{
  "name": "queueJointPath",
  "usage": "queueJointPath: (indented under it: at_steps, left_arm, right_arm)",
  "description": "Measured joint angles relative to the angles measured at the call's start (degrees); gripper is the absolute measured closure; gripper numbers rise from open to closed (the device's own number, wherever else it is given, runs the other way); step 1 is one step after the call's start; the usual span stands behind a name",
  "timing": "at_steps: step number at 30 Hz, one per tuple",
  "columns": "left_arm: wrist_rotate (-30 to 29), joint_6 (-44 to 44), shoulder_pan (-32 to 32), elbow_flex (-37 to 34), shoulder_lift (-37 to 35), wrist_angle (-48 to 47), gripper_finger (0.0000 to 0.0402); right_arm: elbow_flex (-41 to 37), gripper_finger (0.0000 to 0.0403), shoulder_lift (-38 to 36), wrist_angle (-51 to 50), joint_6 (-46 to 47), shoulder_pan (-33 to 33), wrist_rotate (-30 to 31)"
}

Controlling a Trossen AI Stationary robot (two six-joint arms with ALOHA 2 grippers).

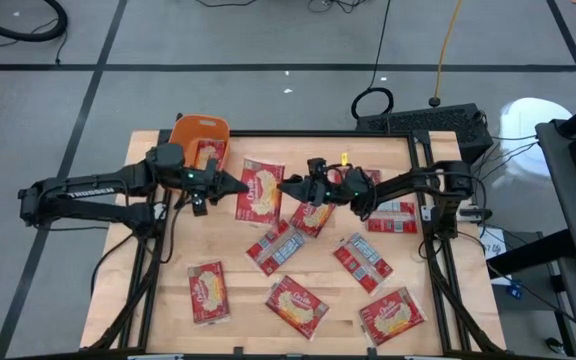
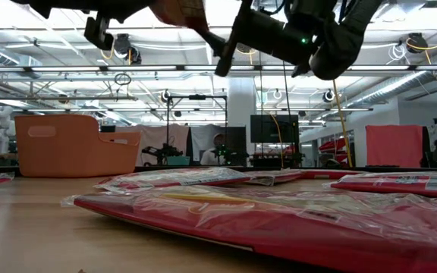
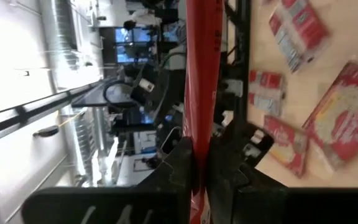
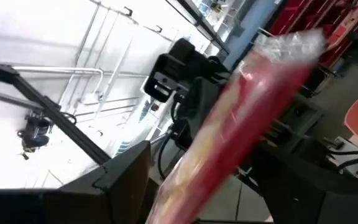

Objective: Sort popcorn bags into baskets
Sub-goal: Put the red popcorn bag into the orange bin

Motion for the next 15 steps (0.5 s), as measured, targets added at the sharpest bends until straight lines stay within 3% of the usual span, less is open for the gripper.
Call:
queueJointPath:
  at_steps: [6, 15]
  left_arm:
    - [-0.18, 0.19, -0.06, 0.00, 0.04, -0.39, 0.0365]
    - [-0.79, -2.76, -0.48, 0.00, 0.05, -0.69, 0.0354]
  right_arm:
    - [1.34, 0.0174, 0.81, -0.84, -0.10, 0.47, 0.02]
    - [2.28, 0.0321, 0.79, -2.06, -2.92, 0.72, 0.30]
